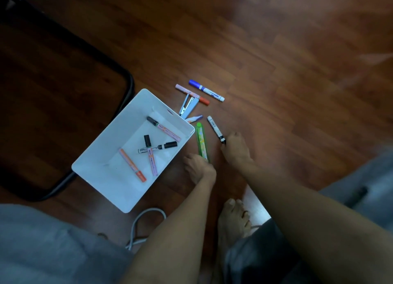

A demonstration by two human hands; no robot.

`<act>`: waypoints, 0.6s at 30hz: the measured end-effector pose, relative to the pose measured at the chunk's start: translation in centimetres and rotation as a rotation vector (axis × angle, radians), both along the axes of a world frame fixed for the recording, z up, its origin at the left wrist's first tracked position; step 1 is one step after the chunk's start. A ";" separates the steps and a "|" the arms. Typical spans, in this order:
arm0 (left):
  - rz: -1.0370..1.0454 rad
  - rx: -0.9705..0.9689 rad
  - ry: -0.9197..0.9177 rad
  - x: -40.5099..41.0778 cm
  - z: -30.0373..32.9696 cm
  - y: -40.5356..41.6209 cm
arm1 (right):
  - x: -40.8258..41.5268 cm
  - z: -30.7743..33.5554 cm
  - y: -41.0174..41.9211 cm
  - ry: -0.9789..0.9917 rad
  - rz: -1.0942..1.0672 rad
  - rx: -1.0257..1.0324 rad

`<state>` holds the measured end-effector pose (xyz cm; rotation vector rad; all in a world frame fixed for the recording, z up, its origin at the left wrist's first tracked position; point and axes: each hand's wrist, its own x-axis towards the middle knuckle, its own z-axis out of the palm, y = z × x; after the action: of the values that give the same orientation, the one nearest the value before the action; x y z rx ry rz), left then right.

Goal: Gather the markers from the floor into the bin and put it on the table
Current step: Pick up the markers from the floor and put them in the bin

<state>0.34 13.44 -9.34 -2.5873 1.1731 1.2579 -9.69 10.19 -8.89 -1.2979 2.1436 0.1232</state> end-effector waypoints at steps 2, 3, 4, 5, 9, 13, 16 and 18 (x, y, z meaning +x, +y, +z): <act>-0.023 0.004 -0.017 0.4 0.1 1.0 | -0.1 0.2 0.6 -0.005 -0.032 0.022; -0.031 0.006 -0.019 0.6 0.2 1.4 | -0.1 0.2 1.0 -0.005 -0.050 0.031; -0.035 0.009 -0.018 0.7 0.2 1.6 | -0.1 0.3 1.4 -0.005 -0.068 0.038; -0.039 0.012 -0.018 0.9 0.3 1.8 | -0.1 0.3 1.9 -0.005 -0.086 0.043; -0.114 0.017 -0.033 0.8 0.8 1.7 | -0.6 0.5 3.7 -0.009 -0.139 0.073; -0.190 0.001 -0.034 1.0 0.8 1.7 | -0.9 0.9 4.2 -0.020 -0.167 0.094; -0.221 0.001 -0.057 1.6 0.7 1.5 | -0.9 1.0 4.2 -0.020 -0.176 0.100; -0.245 0.008 -0.064 1.7 0.7 1.3 | -1.0 1.0 4.1 -0.024 -0.184 0.104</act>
<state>2.08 14.77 -8.61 -2.3685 1.4164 1.1178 -10.74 14.32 -7.93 -1.0331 2.1938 0.1399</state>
